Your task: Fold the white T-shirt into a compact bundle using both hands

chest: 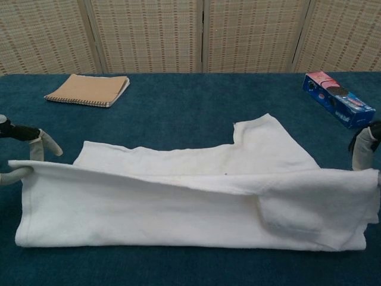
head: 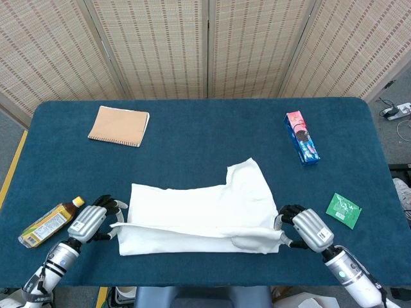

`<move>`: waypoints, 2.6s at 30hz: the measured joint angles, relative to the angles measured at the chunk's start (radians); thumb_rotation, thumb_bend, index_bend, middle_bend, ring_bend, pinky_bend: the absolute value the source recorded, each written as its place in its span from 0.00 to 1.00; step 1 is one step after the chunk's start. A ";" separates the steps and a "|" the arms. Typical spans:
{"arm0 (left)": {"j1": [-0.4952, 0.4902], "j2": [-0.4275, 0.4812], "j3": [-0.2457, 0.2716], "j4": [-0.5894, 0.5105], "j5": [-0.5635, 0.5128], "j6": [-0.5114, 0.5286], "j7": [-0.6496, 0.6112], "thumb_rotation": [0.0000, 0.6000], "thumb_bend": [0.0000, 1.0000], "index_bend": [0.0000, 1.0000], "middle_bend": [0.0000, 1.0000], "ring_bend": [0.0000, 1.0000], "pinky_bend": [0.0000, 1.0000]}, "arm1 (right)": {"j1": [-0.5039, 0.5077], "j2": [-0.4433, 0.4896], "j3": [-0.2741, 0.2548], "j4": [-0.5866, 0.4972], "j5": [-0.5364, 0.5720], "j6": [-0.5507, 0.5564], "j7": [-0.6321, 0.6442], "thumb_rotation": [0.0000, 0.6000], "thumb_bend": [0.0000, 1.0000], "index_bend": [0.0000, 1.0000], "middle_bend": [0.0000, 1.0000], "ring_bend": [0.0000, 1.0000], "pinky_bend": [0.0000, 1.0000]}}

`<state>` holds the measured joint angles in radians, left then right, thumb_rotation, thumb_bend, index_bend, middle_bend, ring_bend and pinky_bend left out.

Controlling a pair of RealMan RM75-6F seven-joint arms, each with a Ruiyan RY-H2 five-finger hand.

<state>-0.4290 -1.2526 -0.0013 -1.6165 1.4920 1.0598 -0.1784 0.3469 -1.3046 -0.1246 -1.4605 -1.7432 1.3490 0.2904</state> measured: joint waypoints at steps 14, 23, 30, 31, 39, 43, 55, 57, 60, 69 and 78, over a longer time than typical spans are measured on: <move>-0.091 -0.062 -0.074 0.095 -0.134 -0.123 0.057 1.00 0.46 0.70 0.27 0.17 0.07 | 0.043 -0.086 0.063 0.092 0.044 -0.056 -0.007 1.00 0.68 0.88 0.48 0.28 0.33; -0.139 -0.106 -0.101 0.178 -0.226 -0.203 0.085 1.00 0.46 0.69 0.26 0.17 0.07 | 0.061 -0.112 0.088 0.110 0.073 -0.087 -0.047 1.00 0.67 0.88 0.48 0.28 0.33; -0.178 -0.128 -0.121 0.234 -0.275 -0.252 0.109 1.00 0.46 0.69 0.26 0.17 0.07 | 0.067 -0.129 0.111 0.108 0.108 -0.104 -0.096 1.00 0.67 0.88 0.48 0.28 0.33; -0.183 -0.131 -0.123 0.239 -0.281 -0.258 0.112 1.00 0.46 0.69 0.26 0.17 0.07 | 0.068 -0.131 0.117 0.103 0.118 -0.107 -0.103 1.00 0.67 0.88 0.48 0.28 0.33; -0.218 -0.155 -0.137 0.280 -0.336 -0.300 0.147 1.00 0.46 0.68 0.26 0.17 0.07 | 0.081 -0.131 0.142 0.075 0.145 -0.126 -0.134 1.00 0.66 0.88 0.48 0.28 0.32; -0.231 -0.162 -0.141 0.288 -0.356 -0.310 0.164 1.00 0.46 0.68 0.26 0.17 0.07 | 0.091 -0.128 0.152 0.066 0.160 -0.142 -0.146 1.00 0.66 0.88 0.48 0.27 0.31; -0.267 -0.201 -0.150 0.344 -0.397 -0.335 0.199 1.00 0.46 0.68 0.26 0.17 0.07 | 0.103 -0.127 0.175 0.044 0.201 -0.163 -0.184 1.00 0.66 0.88 0.48 0.27 0.27; -0.276 -0.213 -0.150 0.360 -0.403 -0.341 0.209 1.00 0.46 0.67 0.26 0.17 0.07 | 0.104 -0.127 0.178 0.041 0.206 -0.167 -0.188 1.00 0.66 0.88 0.48 0.27 0.27; -0.290 -0.230 -0.150 0.385 -0.419 -0.356 0.226 1.00 0.46 0.66 0.25 0.17 0.07 | 0.106 -0.127 0.179 0.038 0.211 -0.171 -0.192 1.00 0.66 0.88 0.48 0.27 0.27; -0.319 -0.263 -0.150 0.433 -0.483 -0.391 0.273 1.00 0.46 0.65 0.25 0.17 0.07 | 0.107 -0.131 0.179 0.049 0.225 -0.182 -0.192 1.00 0.66 0.88 0.48 0.27 0.27; -0.328 -0.262 -0.143 0.429 -0.516 -0.397 0.305 1.00 0.45 0.50 0.21 0.15 0.06 | 0.109 -0.137 0.182 0.060 0.228 -0.181 -0.193 1.00 0.66 0.88 0.48 0.27 0.27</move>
<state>-0.7565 -1.5144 -0.1444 -1.1873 0.9760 0.6628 0.1262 0.4562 -1.4418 0.0571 -1.4008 -1.5149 1.1677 0.0974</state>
